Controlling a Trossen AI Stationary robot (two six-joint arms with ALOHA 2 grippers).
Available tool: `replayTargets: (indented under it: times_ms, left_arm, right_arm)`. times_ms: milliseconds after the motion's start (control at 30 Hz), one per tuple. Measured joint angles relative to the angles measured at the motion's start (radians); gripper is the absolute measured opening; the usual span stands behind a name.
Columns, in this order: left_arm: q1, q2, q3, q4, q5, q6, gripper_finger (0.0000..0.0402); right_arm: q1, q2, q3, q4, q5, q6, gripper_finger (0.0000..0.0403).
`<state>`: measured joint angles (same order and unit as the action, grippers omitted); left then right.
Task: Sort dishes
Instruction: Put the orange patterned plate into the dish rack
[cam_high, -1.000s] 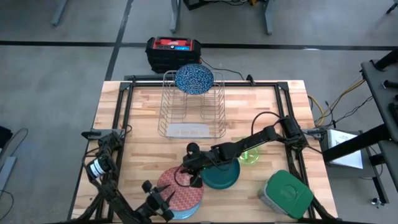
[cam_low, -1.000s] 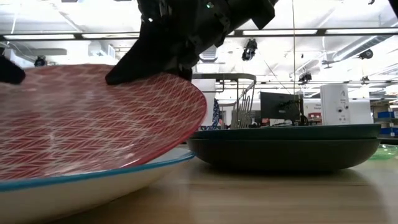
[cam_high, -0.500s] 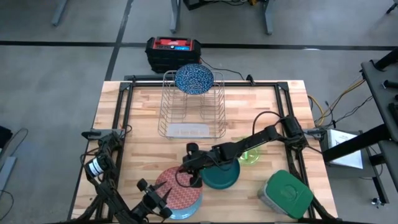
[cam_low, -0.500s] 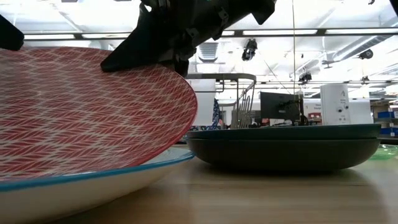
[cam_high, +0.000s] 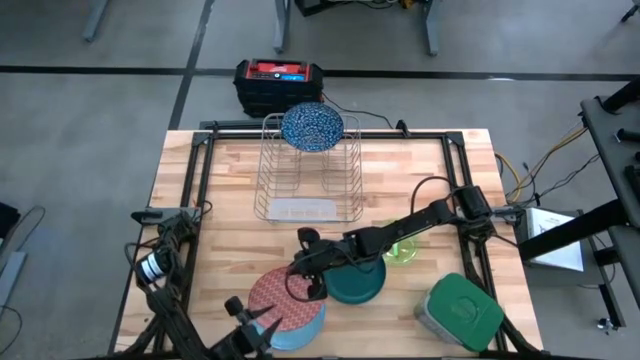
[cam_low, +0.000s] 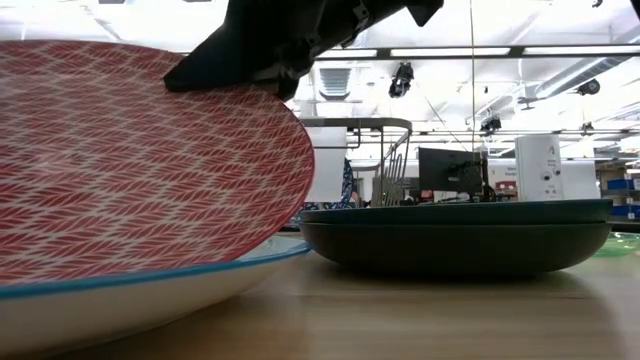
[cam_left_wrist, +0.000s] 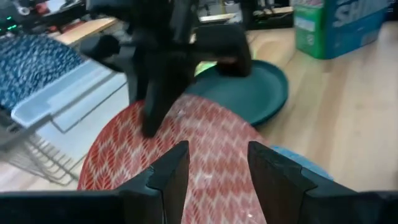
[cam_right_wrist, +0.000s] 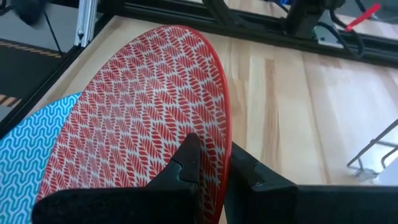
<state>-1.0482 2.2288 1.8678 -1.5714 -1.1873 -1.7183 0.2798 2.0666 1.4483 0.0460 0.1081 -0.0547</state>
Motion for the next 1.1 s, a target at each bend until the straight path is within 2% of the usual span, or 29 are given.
replayTargets:
  times_ms: [133,300,467,533,733,900,1100]
  left_arm:
    - [0.001,-0.01,0.065,0.0,0.04,0.07,0.0155]
    - [0.003,-0.049,0.051,0.0,0.105,0.063,0.0155]
    - [0.003,-0.054,0.033,0.0,0.314,0.126,0.0155]
    - [0.003,-0.064,0.033,0.001,0.364,0.147,0.0155]
    - [-0.008,-0.157,0.032,0.001,0.367,0.131,0.0155]
    - [-0.021,-0.285,-0.089,0.0,0.367,0.029,0.0155]
    - [-0.057,-0.464,-0.338,0.023,0.371,-0.249,0.0155]
  right_arm:
    - [0.002,-0.014,-0.001,-0.005,0.001,-0.029,0.0018]
    - [0.007,-0.027,-0.001,-0.013,0.005,-0.063,0.0018]
    - [0.018,-0.031,0.0,-0.021,0.01,-0.089,0.0018]
    - [0.022,-0.032,0.0,-0.023,0.009,-0.1,0.0018]
    - [0.028,-0.037,0.0,-0.023,0.008,-0.111,0.0018]
    - [0.031,-0.038,0.0,-0.023,0.005,-0.128,0.0018]
    - [0.041,-0.051,-0.001,-0.022,0.006,-0.153,0.0018]
